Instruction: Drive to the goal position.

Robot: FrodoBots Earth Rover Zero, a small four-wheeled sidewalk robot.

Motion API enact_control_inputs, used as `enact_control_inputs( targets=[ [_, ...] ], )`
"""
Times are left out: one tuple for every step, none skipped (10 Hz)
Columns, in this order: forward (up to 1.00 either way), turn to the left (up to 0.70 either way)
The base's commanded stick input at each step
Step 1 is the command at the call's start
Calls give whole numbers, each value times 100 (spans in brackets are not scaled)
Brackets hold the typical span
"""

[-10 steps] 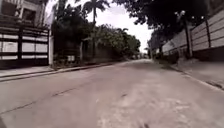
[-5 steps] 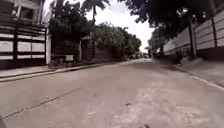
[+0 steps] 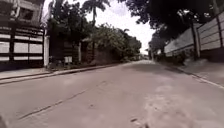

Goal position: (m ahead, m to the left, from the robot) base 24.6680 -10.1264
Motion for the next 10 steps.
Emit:
enact_control_inputs(
  targets=[
    [70, 0],
    [70, 0],
    [70, 0],
    [70, 0],
    [70, 0],
    [70, 0],
    [70, 0],
    [70, 0],
    [70, 0],
    [70, 0]
  ],
)
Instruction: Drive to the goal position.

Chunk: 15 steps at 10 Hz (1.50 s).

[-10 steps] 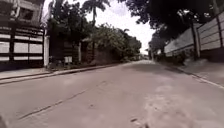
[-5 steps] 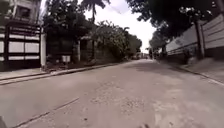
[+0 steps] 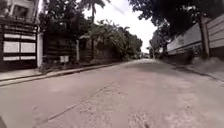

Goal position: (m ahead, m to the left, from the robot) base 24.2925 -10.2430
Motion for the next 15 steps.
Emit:
enact_control_inputs(
  targets=[
    [70, 0],
    [70, 0],
    [70, 0],
    [70, 0],
    [70, 0],
    [70, 0],
    [70, 0],
    [70, 0],
    [70, 0],
    [70, 0],
    [70, 0],
    [70, 0],
    [70, 0],
    [70, 0],
    [70, 0]
  ],
)
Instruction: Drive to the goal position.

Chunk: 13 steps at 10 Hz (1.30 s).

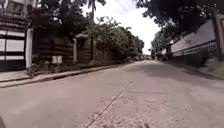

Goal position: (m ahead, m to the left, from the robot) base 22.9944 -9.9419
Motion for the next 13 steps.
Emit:
enact_control_inputs(
  targets=[
    [70, 0],
    [70, 0],
    [70, 0],
    [70, 0],
    [70, 0],
    [70, 0],
    [70, 0],
    [70, 0],
    [70, 0],
    [70, 0],
    [70, 0],
    [70, 0],
    [70, 0]
  ],
)
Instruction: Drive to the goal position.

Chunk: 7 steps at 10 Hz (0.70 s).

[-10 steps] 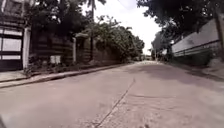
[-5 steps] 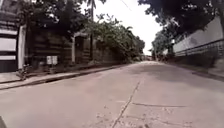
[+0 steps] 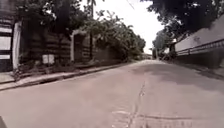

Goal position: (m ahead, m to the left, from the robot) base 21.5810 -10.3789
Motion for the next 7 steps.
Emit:
enact_control_inputs(
  targets=[
    [70, 0],
    [70, 0],
    [70, 0],
    [70, 0],
    [70, 0],
    [70, 0],
    [70, 0]
  ],
)
